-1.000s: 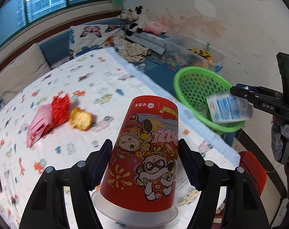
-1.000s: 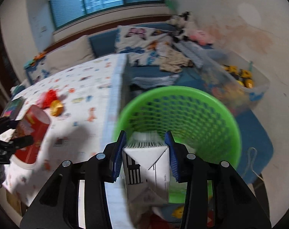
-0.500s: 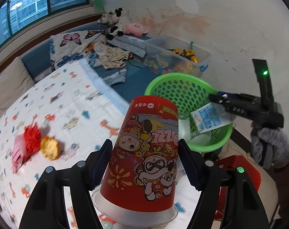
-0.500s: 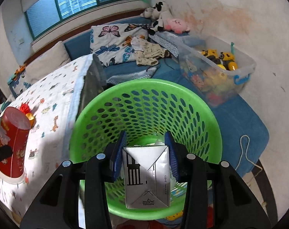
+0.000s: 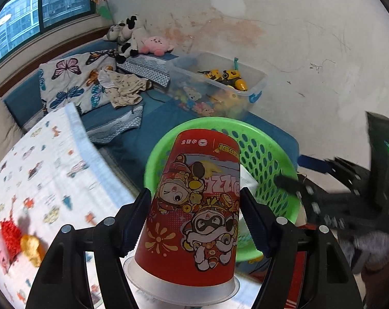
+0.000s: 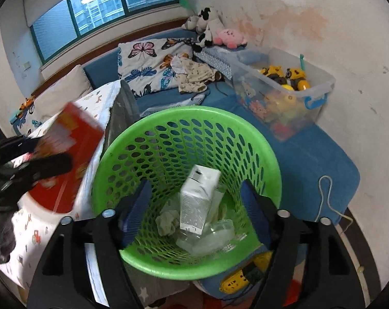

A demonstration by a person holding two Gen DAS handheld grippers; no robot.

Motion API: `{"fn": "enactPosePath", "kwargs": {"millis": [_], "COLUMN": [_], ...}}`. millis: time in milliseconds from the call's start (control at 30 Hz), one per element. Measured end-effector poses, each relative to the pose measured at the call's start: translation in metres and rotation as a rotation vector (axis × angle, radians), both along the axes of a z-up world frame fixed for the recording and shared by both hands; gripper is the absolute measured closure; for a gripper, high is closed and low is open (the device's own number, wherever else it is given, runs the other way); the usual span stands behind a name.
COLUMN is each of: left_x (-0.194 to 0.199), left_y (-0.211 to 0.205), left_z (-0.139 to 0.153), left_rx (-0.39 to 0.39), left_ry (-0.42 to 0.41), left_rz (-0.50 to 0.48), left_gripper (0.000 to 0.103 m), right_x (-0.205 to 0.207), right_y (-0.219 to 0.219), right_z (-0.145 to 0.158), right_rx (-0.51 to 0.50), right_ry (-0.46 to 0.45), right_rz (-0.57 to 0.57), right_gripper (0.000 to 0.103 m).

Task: Collect trash
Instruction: 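Drop the carton into the green basket with the right tool while the left drops the cup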

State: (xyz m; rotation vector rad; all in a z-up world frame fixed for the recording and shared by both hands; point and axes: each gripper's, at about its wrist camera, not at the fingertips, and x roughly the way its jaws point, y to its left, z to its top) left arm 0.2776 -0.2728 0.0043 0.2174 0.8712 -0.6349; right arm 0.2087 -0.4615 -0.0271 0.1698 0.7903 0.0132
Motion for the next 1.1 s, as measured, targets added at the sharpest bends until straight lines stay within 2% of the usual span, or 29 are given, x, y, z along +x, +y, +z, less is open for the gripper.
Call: {"fn": "enactPosePath", "kwargs": {"millis": [333, 433, 533, 600, 800, 1100], "left_x": [0.016, 0.019, 0.017, 0.016, 0.006, -0.018], "left_y": [-0.029, -0.03, -0.03, -0.028, -0.01, 0.056], "left_z": [-0.018, -0.022, -0.023, -0.024, -0.021, -0.014], "left_rx": [-0.013, -0.024, -0.028, -0.037, -0.047, -0.067], "left_ry": [0.029, 0.035, 0.025, 0.028, 0.02, 0.012], "left_rz": [0.007, 0.011, 0.009, 0.009, 0.027, 0.127], "left_gripper": [0.035, 0.035, 0.028, 0.028, 0.028, 0.028], "right_x": [-0.027, -0.032, -0.036, -0.039, -0.041, -0.043], "right_y": [-0.004, -0.004, -0.002, 0.0, 0.008, 0.037], "right_z": [0.003, 0.004, 0.005, 0.006, 0.004, 0.002], "right_rx": [0.014, 0.019, 0.014, 0.01, 0.005, 0.013], "right_ry": [-0.032, -0.036, -0.049, -0.052, -0.049, -0.043], "right_rz": [-0.027, -0.025, -0.031, -0.035, -0.016, 0.048], "right_gripper": [0.025, 0.021, 0.018, 0.017, 0.015, 0.015]}}
